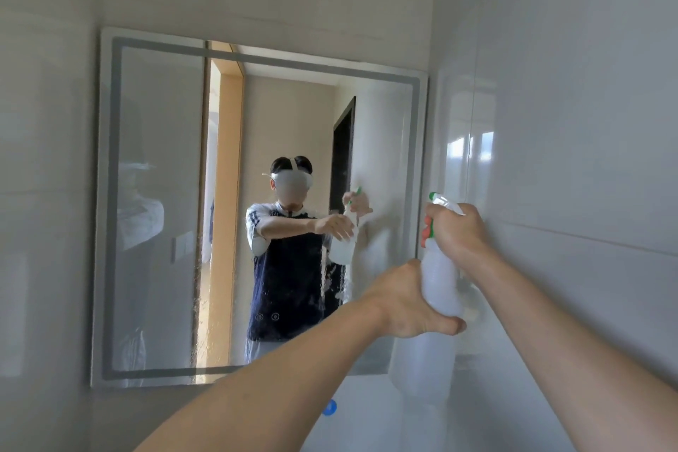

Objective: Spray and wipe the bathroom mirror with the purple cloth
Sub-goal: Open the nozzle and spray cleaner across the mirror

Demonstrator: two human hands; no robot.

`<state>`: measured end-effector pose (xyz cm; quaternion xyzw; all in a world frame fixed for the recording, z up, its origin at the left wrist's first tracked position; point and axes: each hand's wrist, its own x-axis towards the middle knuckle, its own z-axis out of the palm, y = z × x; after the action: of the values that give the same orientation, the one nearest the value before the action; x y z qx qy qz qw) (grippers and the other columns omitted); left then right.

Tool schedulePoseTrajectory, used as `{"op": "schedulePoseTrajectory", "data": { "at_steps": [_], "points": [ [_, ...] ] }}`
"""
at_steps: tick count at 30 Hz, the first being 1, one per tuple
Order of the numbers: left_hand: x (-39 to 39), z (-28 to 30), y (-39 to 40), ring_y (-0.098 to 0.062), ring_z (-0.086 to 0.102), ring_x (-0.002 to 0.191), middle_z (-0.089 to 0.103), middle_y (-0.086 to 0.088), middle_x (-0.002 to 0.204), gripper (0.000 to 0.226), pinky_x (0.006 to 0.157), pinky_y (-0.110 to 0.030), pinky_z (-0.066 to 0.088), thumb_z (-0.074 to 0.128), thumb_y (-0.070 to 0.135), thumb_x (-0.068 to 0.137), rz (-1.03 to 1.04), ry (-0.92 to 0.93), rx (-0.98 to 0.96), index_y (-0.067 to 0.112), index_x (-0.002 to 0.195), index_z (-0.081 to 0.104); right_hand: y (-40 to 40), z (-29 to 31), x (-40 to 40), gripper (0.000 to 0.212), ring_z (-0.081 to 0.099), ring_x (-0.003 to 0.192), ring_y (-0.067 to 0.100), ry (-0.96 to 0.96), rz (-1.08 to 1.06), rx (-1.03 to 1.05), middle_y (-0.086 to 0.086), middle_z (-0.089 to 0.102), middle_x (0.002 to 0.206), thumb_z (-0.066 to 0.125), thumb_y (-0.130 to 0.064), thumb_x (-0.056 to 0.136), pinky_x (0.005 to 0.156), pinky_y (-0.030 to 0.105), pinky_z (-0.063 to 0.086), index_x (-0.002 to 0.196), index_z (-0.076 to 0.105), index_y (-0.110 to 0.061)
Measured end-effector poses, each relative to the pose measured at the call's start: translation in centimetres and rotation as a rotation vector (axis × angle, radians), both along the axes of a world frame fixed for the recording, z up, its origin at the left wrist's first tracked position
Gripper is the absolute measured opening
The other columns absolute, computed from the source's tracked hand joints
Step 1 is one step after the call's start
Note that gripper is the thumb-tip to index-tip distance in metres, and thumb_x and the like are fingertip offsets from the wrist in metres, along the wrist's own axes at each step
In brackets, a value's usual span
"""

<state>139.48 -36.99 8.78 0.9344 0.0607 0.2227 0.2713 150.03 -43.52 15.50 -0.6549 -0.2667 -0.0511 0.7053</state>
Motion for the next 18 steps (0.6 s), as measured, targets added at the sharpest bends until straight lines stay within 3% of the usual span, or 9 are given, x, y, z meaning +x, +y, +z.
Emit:
{"op": "schedulePoseTrajectory", "data": {
  "at_steps": [7, 10, 13, 15, 18],
  "points": [
    [0.2, 2.9, 0.9, -0.012, 0.067, 0.1, 0.068, 0.012, 0.108, 0.065, 0.088, -0.037, 0.059, 0.085, 0.053, 0.062, 0.036, -0.191, -0.135, 0.033, 0.117, 0.055, -0.1, 5.4, 0.1, 0.014, 0.064, 0.059, 0.024, -0.056, 0.031, 0.017, 0.013, 0.072, 0.071, 0.057, -0.016, 0.082, 0.064, 0.03, 0.054, 0.076, 0.067, -0.008],
    [0.5, 3.7, 0.5, -0.012, 0.067, 0.103, 0.068, 0.011, 0.113, 0.064, 0.093, -0.038, 0.058, 0.089, 0.043, 0.069, 0.017, -0.243, -0.265, 0.03, 0.121, 0.054, -0.1, 7.3, 0.3, 0.013, 0.065, 0.059, 0.028, -0.033, 0.055, 0.045, 0.018, 0.073, 0.077, 0.057, -0.015, 0.074, 0.067, 0.038, 0.058, 0.08, 0.065, -0.008],
    [0.6, 4.3, 0.1, -0.013, 0.067, 0.105, 0.067, 0.009, 0.116, 0.066, 0.093, -0.036, 0.057, 0.09, 0.04, 0.072, -0.013, -0.242, -0.316, 0.029, 0.124, 0.052, -0.2, 8.2, 0.3, 0.02, 0.065, 0.058, 0.03, -0.031, 0.098, 0.041, 0.013, 0.068, 0.069, 0.058, -0.018, 0.069, 0.074, 0.052, 0.062, 0.085, 0.064, -0.007],
    [0.8, 4.5, 0.0, -0.013, 0.067, 0.105, 0.067, 0.008, 0.116, 0.067, 0.091, -0.034, 0.057, 0.091, 0.039, 0.071, -0.025, -0.243, -0.333, 0.028, 0.124, 0.052, -0.4, 8.4, 0.3, 0.023, 0.065, 0.056, 0.031, -0.041, 0.1, 0.013, 0.013, 0.067, 0.069, 0.058, -0.018, 0.07, 0.07, 0.05, 0.061, 0.088, 0.064, -0.005],
    [0.9, 4.5, 0.0, -0.015, 0.068, 0.105, 0.068, 0.007, 0.116, 0.073, 0.095, -0.041, 0.058, 0.089, 0.047, 0.062, -0.038, -0.23, -0.325, 0.03, 0.122, 0.052, -0.8, 8.3, 0.4, 0.031, 0.067, 0.053, 0.031, -0.032, 0.077, -0.02, 0.017, 0.069, 0.074, 0.055, -0.016, 0.07, 0.072, 0.052, 0.062, 0.097, 0.064, -0.003]
  ]
}}
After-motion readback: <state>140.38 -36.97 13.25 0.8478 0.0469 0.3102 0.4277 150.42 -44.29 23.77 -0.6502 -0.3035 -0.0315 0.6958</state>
